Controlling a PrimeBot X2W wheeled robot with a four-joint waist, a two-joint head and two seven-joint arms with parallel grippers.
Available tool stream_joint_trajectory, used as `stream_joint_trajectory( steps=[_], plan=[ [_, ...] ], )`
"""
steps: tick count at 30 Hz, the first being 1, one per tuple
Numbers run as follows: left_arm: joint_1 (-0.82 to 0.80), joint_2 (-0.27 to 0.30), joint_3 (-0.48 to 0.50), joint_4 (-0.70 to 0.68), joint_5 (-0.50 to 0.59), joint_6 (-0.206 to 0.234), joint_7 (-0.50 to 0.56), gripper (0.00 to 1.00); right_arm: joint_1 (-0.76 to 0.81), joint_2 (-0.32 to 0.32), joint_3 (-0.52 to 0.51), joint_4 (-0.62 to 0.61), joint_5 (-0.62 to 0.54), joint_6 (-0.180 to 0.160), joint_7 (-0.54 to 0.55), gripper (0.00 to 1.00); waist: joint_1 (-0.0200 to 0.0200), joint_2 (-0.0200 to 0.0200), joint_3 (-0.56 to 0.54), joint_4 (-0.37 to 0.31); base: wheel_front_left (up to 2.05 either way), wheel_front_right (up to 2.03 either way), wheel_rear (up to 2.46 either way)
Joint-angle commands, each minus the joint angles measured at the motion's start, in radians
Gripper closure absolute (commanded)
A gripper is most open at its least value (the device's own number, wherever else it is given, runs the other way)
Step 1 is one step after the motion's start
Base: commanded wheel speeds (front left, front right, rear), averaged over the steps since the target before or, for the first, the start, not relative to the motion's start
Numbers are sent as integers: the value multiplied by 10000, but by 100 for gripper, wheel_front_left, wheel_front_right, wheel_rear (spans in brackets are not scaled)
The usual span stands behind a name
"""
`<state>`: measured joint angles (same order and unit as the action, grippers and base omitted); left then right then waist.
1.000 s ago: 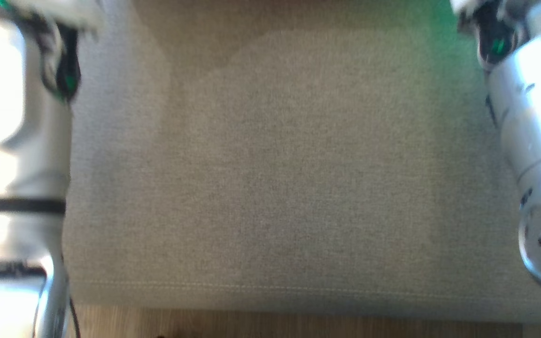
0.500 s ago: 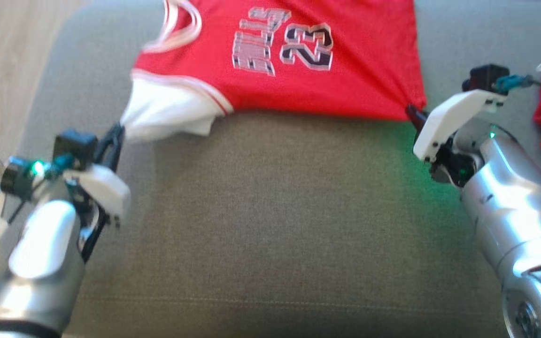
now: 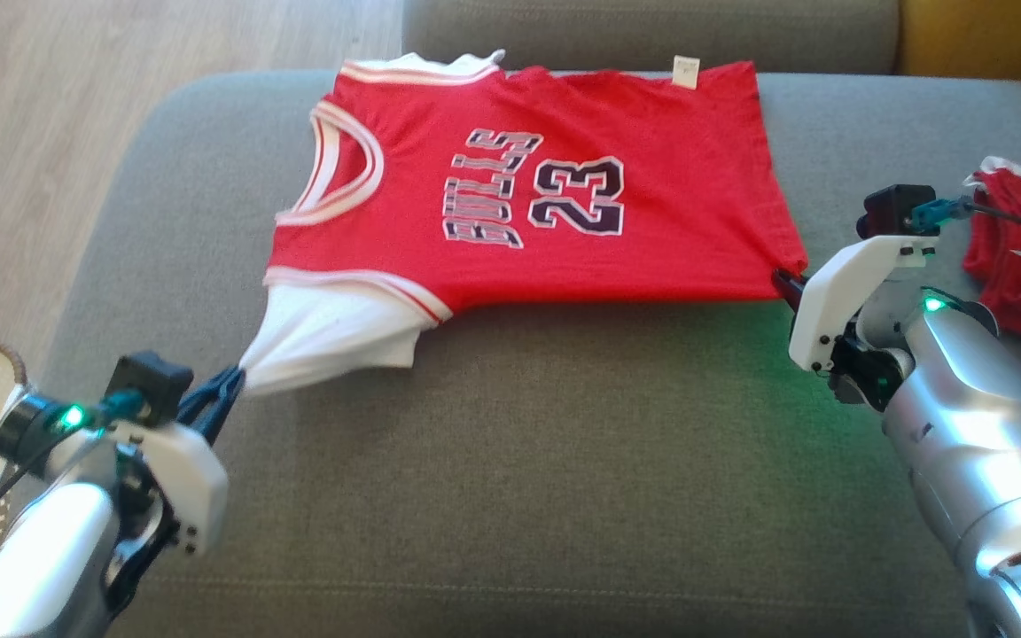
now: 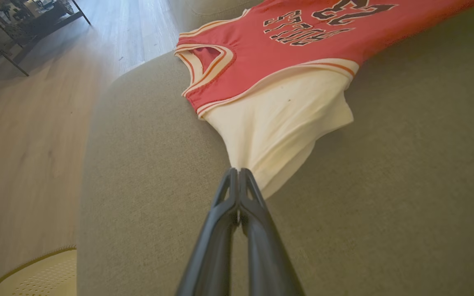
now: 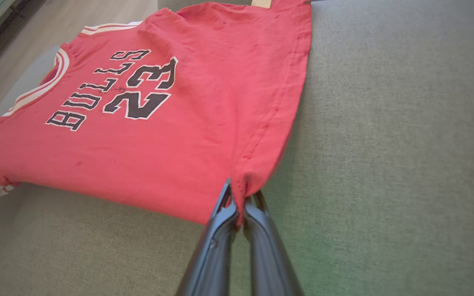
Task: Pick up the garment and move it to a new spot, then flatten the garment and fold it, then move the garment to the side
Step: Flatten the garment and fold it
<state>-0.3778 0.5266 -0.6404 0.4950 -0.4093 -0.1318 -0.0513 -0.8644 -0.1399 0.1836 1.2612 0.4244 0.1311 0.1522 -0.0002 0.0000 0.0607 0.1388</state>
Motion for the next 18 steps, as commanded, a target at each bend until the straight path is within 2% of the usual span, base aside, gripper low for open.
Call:
stream_joint_trajectory(
  steps=[1, 7, 10, 18],
  plan=[
    [-243, 744, 269, -538, -223, 13, 166, 100, 31, -79, 283, -401, 80, -4, 112, 100, 2, 0, -101, -46, 0, 0, 0],
    [440, 1709, -245, -1993, -1075, 12, 707, 100, 544, -233, 1102, -799, 353, -4, 1079, 100, 2, 0, -451, -179, 0, 0, 0],
    [679, 1983, -373, -2380, -1349, 12, 869, 100, 770, -333, 1397, -995, 507, -4, 1425, 100, 2, 0, -600, -224, 0, 0, 0],
    [1492, 3057, -1047, -3822, -2478, 12, 1424, 100, 1740, -941, 2801, -2293, 1467, -4, 3148, 100, 2, 0, -1114, -447, 0, 0, 0]
  ],
)
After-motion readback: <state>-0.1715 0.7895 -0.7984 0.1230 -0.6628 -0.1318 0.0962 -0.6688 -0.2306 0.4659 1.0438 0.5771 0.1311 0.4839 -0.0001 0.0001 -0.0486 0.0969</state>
